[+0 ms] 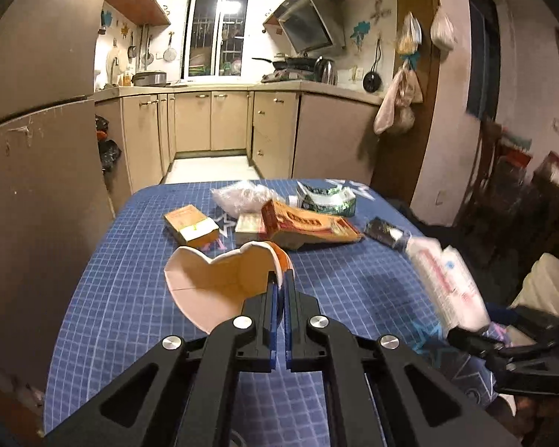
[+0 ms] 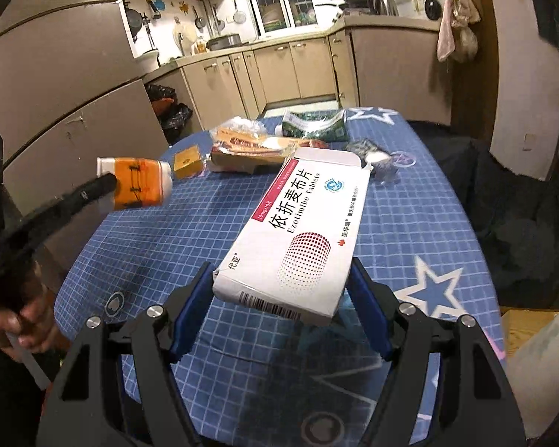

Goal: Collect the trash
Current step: 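Carry the cup and white box over the bucket and open both grippers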

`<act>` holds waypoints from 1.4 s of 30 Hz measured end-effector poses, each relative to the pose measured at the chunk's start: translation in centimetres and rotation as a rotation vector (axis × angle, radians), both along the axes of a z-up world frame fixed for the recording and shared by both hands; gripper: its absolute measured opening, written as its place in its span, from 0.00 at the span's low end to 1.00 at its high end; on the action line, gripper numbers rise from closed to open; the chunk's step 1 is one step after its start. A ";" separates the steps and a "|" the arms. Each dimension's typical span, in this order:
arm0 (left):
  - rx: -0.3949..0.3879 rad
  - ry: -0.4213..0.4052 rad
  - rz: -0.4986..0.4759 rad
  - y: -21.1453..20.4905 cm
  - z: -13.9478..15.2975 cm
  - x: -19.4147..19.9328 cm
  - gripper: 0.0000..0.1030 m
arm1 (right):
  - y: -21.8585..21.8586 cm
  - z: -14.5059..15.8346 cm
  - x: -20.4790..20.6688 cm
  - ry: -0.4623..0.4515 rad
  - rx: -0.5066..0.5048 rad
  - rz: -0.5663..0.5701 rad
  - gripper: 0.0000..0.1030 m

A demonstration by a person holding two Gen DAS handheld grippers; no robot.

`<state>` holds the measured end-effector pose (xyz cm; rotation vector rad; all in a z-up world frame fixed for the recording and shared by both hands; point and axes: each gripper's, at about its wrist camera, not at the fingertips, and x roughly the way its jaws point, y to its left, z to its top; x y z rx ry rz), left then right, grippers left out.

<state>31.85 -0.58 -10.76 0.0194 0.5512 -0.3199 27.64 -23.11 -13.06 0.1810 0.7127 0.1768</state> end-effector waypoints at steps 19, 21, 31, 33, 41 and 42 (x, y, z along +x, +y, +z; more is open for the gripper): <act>0.082 -0.139 -0.193 -15.8 4.5 -3.9 0.04 | -11.9 5.4 -8.9 -0.162 -0.108 -0.300 0.66; 0.088 -0.148 -0.225 -17.6 4.7 -4.4 0.04 | -13.4 5.8 -9.8 -0.174 -0.117 -0.338 0.66; 0.123 -0.181 -0.376 -26.7 5.1 -7.5 0.04 | -19.7 6.8 -14.4 -0.209 -0.168 -0.510 0.66; 0.130 -0.183 -0.413 -28.7 4.9 -8.2 0.04 | -21.1 6.7 -15.6 -0.212 -0.176 -0.543 0.66; 0.143 -0.170 -0.569 -36.1 3.9 -10.4 0.04 | -26.6 5.8 -19.9 -0.195 -0.208 -0.666 0.66; 0.143 -0.167 -0.590 -37.0 3.7 -10.7 0.04 | -27.2 5.6 -20.4 -0.190 -0.213 -0.682 0.66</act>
